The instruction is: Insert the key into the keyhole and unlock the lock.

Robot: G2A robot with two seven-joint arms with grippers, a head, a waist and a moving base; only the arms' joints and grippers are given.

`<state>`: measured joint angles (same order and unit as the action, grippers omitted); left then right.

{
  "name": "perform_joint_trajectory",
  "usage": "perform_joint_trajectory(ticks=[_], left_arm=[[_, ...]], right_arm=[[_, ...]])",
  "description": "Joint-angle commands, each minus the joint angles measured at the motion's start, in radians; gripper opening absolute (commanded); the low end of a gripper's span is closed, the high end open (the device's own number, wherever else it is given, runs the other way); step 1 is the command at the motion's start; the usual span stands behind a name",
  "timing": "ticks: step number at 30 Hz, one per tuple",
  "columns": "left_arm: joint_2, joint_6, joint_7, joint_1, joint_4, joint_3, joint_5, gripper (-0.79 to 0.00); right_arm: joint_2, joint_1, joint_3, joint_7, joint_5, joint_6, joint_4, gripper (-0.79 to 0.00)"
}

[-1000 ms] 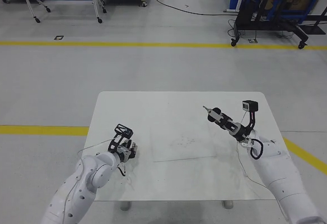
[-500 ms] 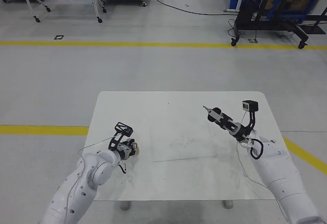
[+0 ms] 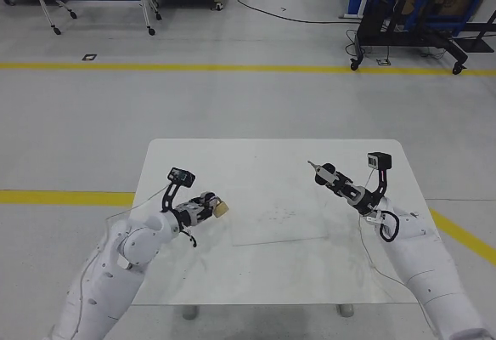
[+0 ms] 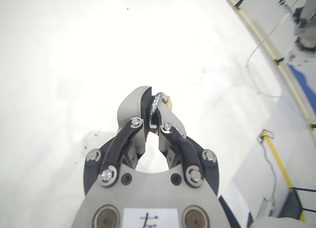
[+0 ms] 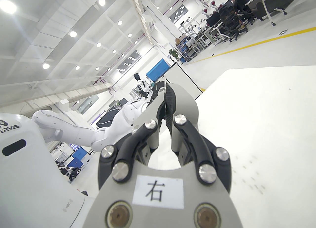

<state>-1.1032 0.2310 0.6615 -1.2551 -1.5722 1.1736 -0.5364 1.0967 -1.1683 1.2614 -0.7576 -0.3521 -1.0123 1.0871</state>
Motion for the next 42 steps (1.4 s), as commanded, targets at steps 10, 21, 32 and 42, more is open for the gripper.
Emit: perform_joint_trajectory(ticks=[10,21,32,42], left_arm=[[-0.061,-0.039,0.222,0.256,0.231,-0.132,0.487,-0.785],[-0.061,-0.039,0.222,0.256,0.231,-0.132,0.487,-0.785],[-0.061,-0.039,0.222,0.256,0.231,-0.132,0.487,-0.785],[-0.141,-0.185,0.185,0.393,0.427,-0.237,0.885,-0.785]], right_arm=[[0.000,0.000,0.000,0.000,0.000,0.000,0.000,-0.785],[0.000,0.000,0.000,0.000,0.000,0.000,0.000,-0.785],[0.000,0.000,0.000,0.000,0.000,0.000,0.000,-0.785],[0.011,-0.011,-0.033,0.062,-0.011,0.087,0.057,-0.785]])
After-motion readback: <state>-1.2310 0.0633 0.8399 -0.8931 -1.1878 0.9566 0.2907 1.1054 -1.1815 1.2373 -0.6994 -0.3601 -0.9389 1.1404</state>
